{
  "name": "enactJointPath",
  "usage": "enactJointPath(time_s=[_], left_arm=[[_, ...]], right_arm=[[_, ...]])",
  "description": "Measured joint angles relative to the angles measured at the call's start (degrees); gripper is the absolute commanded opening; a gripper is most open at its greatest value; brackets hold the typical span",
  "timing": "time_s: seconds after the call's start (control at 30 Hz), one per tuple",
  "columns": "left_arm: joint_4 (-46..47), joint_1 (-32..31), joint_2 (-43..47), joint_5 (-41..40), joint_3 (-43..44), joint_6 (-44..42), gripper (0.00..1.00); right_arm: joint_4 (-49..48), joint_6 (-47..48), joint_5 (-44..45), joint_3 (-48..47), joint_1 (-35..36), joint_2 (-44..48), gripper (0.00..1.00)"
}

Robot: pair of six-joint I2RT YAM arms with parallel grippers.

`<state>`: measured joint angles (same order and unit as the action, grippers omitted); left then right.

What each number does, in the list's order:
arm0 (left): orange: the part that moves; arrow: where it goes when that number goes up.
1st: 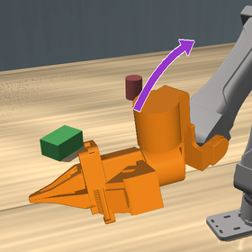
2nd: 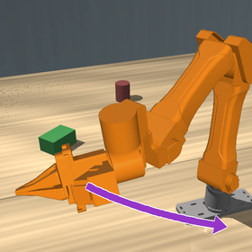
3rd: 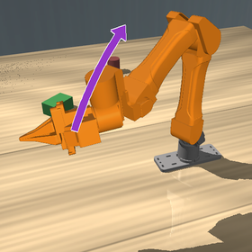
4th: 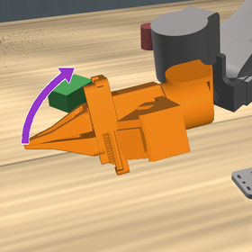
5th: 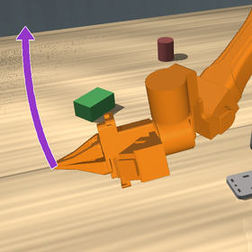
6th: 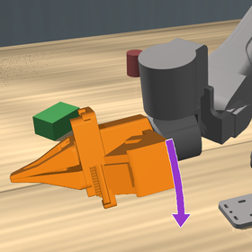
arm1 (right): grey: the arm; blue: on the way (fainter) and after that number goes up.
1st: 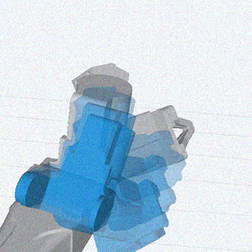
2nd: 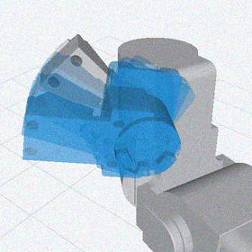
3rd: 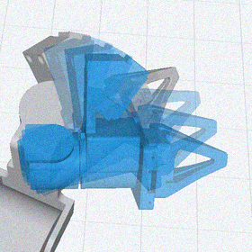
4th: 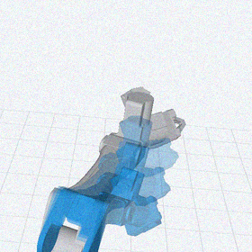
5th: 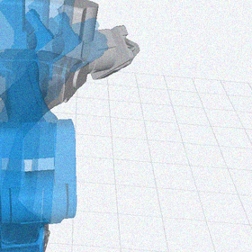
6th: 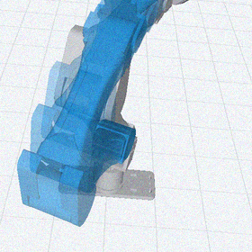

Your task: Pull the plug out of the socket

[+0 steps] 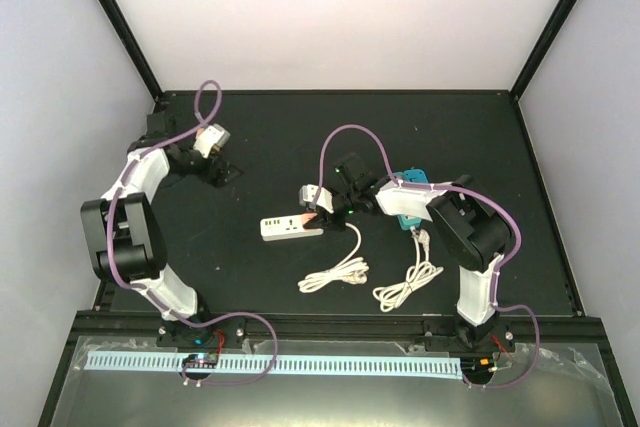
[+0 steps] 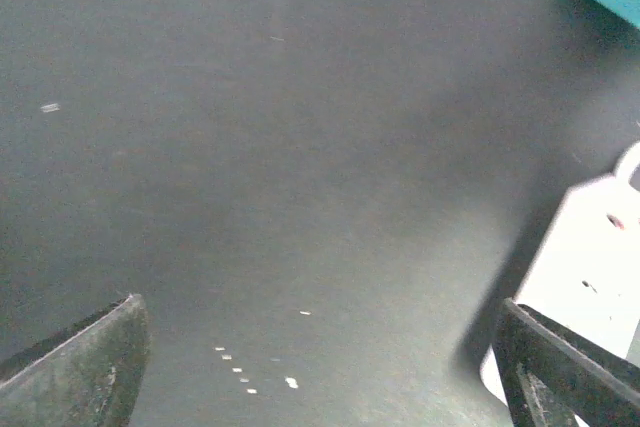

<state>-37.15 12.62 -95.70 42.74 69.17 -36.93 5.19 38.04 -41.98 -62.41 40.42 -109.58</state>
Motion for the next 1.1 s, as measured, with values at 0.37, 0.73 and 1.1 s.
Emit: enactJointPath(time_s=[0.37, 0.73, 1.1], left_arm=[[-9.2, -11.7, 8.5, -0.9, -10.8, -24.5, 0.61], [-2.3, -22.9, 16.4, -7.0, -22.5, -30.0, 0.58], [8.2, -29.6, 16.1, -15.3, -26.8, -29.0, 0.56]], right_arm=[[-0.2, 0.0, -0.1, 0.1, 0.0, 0.0, 0.04], [-0.4, -0.5, 0.0, 0.1, 0.0, 0.0, 0.04], [-0.5, -0.7, 0.0, 0.1, 0.0, 0.0, 0.03]])
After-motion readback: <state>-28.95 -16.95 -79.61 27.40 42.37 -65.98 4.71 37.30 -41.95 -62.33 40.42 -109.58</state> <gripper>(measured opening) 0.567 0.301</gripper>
